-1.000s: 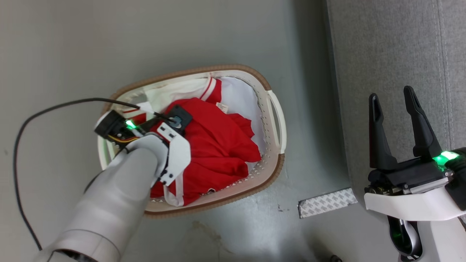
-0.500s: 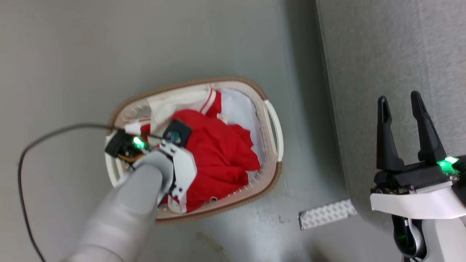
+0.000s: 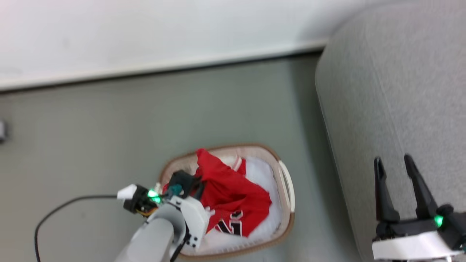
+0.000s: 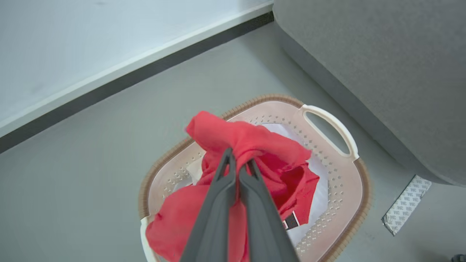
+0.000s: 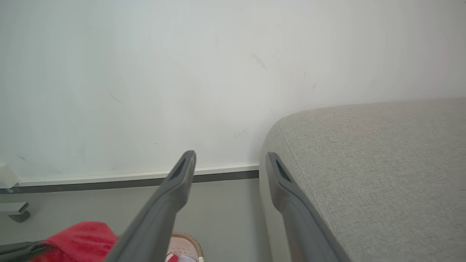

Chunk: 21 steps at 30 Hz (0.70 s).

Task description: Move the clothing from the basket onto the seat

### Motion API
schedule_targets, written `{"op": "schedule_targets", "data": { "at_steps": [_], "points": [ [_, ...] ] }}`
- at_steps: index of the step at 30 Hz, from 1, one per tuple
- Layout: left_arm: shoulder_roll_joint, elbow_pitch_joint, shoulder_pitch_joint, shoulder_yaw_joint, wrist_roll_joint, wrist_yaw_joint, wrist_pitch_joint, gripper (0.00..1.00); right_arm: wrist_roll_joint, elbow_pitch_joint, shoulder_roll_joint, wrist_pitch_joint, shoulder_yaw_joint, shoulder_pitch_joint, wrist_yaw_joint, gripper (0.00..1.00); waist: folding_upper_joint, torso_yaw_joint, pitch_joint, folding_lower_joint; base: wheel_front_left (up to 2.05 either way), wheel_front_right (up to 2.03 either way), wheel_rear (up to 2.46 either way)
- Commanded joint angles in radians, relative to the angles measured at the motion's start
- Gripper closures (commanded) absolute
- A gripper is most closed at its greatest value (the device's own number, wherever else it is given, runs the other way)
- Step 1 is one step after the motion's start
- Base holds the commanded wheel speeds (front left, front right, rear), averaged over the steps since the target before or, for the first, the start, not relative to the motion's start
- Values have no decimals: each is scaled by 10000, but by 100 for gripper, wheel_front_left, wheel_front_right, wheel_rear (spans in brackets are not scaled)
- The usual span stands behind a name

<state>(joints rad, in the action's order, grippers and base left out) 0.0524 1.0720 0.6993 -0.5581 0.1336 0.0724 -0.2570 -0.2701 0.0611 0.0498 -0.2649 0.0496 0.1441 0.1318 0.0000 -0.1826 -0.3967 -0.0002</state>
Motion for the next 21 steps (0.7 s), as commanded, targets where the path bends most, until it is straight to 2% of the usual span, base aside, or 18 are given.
{"op": "schedule_targets", "data": {
  "at_steps": [1,12,21],
  "points": [
    [12,-273,-420,56,131,-32,-64,100,156,85,15,6,-83,-333,-21,0,0,593,1458,2,0,0,0],
    [537,-2991,-2579,323,768,-257,113,100,348,512,220,7,-222,-1962,-21,0,0,957,3826,2,0,0,0],
    [1386,-6702,-3889,545,1164,-554,1491,100,188,407,687,7,741,-2128,-21,0,0,1007,4293,2,0,0,0]
  ]
}}
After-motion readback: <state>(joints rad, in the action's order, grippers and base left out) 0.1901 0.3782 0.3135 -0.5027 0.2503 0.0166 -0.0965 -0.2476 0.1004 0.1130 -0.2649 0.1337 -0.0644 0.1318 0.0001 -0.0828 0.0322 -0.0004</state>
